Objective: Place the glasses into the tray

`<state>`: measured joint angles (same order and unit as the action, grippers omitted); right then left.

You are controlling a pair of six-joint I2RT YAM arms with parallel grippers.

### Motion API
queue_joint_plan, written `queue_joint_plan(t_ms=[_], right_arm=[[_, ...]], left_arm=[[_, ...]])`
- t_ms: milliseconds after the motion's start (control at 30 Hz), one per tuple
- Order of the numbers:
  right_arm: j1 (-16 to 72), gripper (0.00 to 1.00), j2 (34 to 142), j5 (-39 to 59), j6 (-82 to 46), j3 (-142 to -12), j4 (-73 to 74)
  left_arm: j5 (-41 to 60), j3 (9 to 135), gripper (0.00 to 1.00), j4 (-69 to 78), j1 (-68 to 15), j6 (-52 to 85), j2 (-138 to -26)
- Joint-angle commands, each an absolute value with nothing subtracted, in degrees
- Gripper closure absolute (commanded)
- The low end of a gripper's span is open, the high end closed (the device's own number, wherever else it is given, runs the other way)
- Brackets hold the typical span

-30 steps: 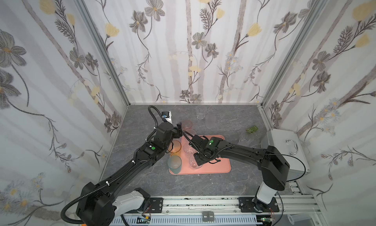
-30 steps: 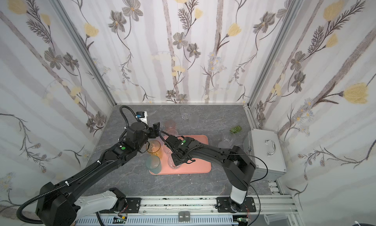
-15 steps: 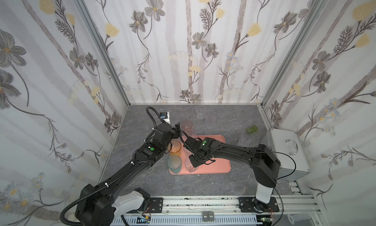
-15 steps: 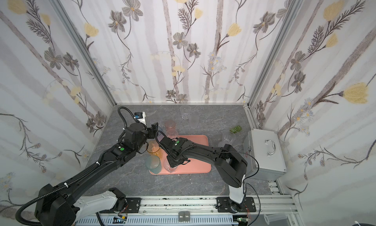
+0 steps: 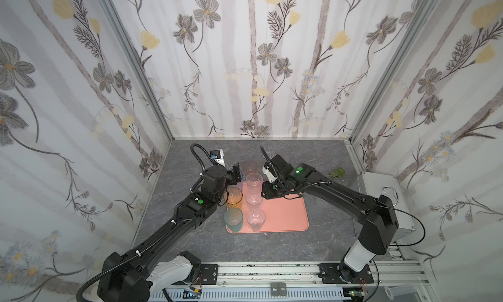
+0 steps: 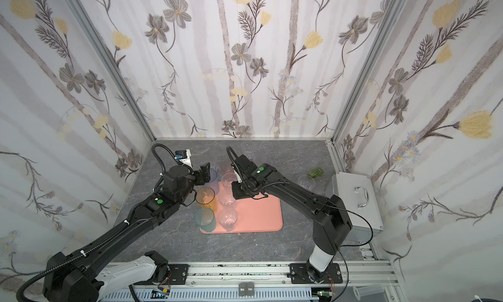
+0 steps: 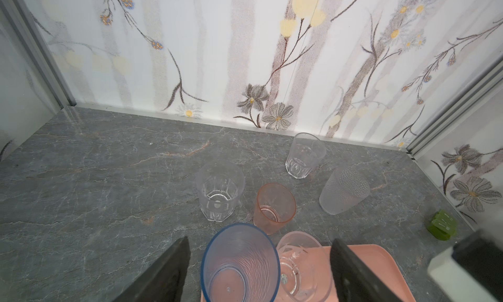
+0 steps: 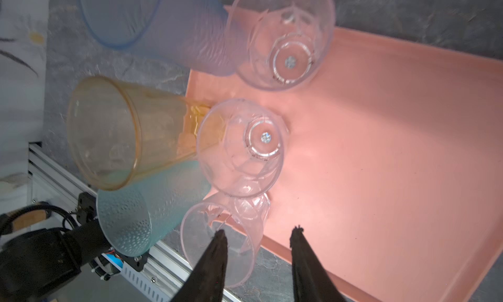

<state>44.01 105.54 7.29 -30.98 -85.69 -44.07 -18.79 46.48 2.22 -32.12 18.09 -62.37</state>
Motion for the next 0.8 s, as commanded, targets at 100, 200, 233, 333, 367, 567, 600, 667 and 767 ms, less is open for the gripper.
queue_joint_plan(t_ms=[100,200,233,333,367,567,600,667,767], right_arm=[[37.98,0.59,106.60,0.77,-29.85,-91.56,-37.68],[35.88,0.59,108.13,-3.55,-30.22,-92.74,-34.44],[35.02,0.59,108.86,-4.33,-30.47,-93.22,-33.57],[32.30,0.58,111.48,-5.23,-30.81,-95.29,-32.07],[31.56,0.58,112.43,-5.57,-30.73,-96.46,-31.98],[27.17,0.57,119.20,-8.35,-29.29,-103.88,-31.41],[26.50,0.57,120.45,-7.95,-29.32,-104.96,-31.23],[25.04,0.57,123.77,-6.82,-29.80,-107.86,-30.74],[23.63,0.56,129.23,-5.10,-30.55,-113.44,-30.65]], left_arm=[[-16.88,46.10,0.14,3.18,-30.68,18.76,-61.47],[-15.86,44.98,0.14,2.91,-28.70,19.94,-60.91],[-15.67,44.68,0.14,2.77,-27.96,19.95,-60.76],[-14.73,43.86,0.14,2.24,-26.10,19.57,-60.38],[-14.45,43.62,0.14,1.96,-25.41,19.43,-60.29],[-11.16,42.89,0.13,0.41,-21.66,19.51,-61.85],[-10.91,43.04,0.13,0.35,-21.54,19.59,-62.32],[-10.21,43.53,0.13,0.26,-21.54,19.86,-63.37],[-9.25,44.11,0.14,0.26,-21.67,20.21,-64.87]])
